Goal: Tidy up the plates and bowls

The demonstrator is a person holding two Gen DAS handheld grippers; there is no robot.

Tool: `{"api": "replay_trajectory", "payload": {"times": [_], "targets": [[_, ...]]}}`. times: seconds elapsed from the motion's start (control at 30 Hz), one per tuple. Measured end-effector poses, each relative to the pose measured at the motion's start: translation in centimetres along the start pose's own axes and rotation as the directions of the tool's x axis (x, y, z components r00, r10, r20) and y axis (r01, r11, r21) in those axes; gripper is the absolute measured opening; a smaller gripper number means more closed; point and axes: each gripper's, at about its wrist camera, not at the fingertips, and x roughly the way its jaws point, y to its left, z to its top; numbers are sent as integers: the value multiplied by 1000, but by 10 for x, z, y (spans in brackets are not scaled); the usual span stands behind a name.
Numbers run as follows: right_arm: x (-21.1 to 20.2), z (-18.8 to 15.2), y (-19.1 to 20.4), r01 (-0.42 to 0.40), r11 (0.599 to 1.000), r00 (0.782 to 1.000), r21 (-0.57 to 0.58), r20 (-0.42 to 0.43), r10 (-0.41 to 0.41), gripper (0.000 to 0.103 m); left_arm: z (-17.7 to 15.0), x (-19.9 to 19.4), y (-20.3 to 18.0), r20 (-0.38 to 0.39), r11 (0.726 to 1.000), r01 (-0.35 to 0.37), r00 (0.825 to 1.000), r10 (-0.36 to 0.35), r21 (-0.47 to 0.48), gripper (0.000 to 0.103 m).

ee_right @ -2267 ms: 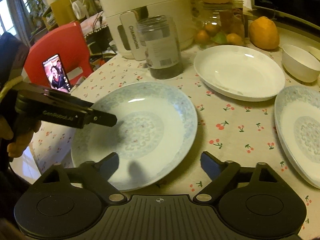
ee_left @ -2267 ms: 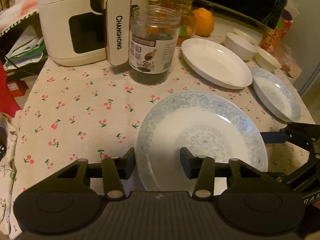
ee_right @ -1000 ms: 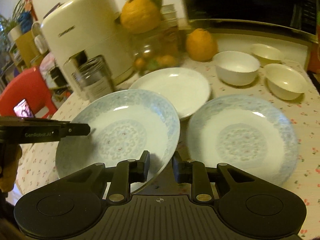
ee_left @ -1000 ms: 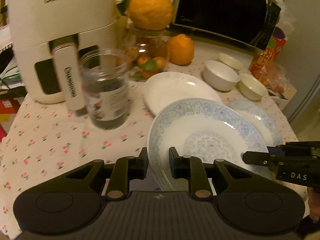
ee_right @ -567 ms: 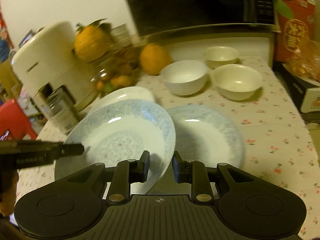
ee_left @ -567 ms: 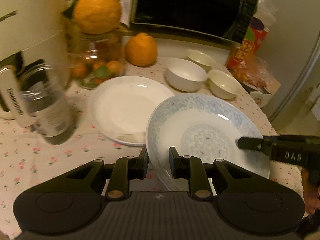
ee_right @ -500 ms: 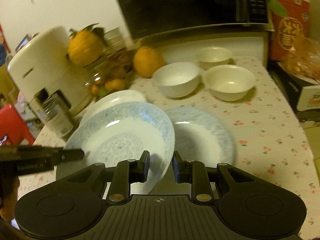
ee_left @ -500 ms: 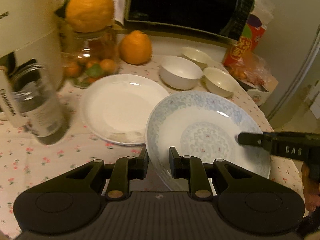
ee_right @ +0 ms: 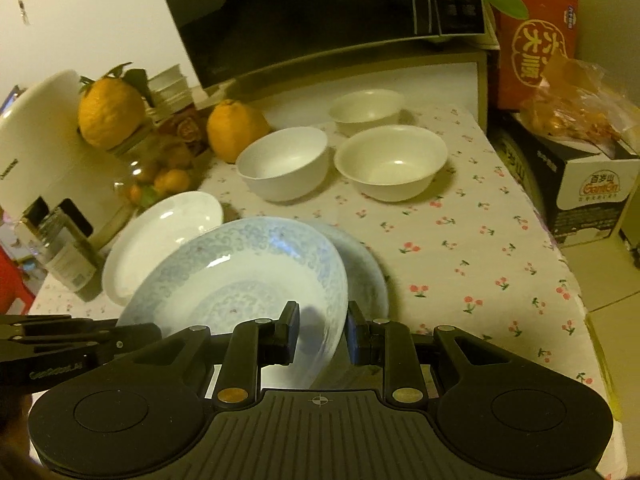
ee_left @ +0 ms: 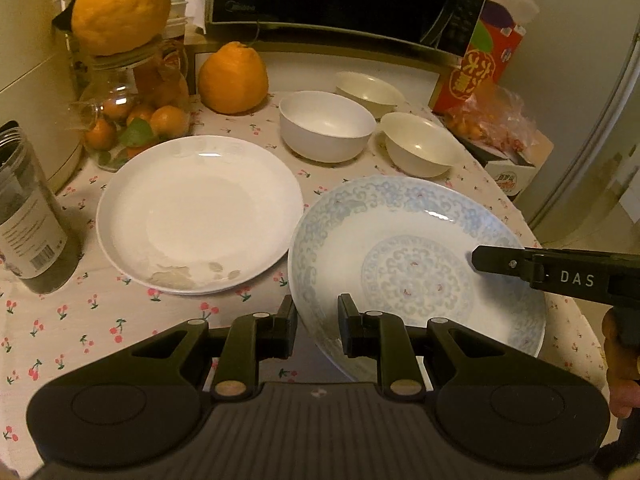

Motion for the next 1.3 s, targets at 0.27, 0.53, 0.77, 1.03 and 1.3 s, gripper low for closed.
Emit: {"api": "replay_trajectory", "payload": {"times": [0.27, 0.53, 0.77, 1.03, 1.3], "targets": [[10, -2, -3, 33, 999, 999, -3, -21, -33, 24, 1, 9, -5, -9, 1000, -21, 1000, 21, -3, 19], [13, -3, 4, 71, 996, 997, -62, -8, -72, 24, 2, 13, -12, 3, 997, -68, 998, 68, 29, 19], [12, -4, 10, 101, 989, 995, -106, 9, -101, 24, 2, 15, -17, 12, 993, -109, 994, 109, 45, 19], [12, -4, 14, 151, 976, 988, -157, 11, -151, 24, -1, 18, -26, 13, 986, -145, 989, 145, 85, 19], [16, -5, 13, 166, 973, 985, -158, -14, -170, 24, -3, 19, -34, 27, 974, -180, 984, 178, 135, 19]]}}
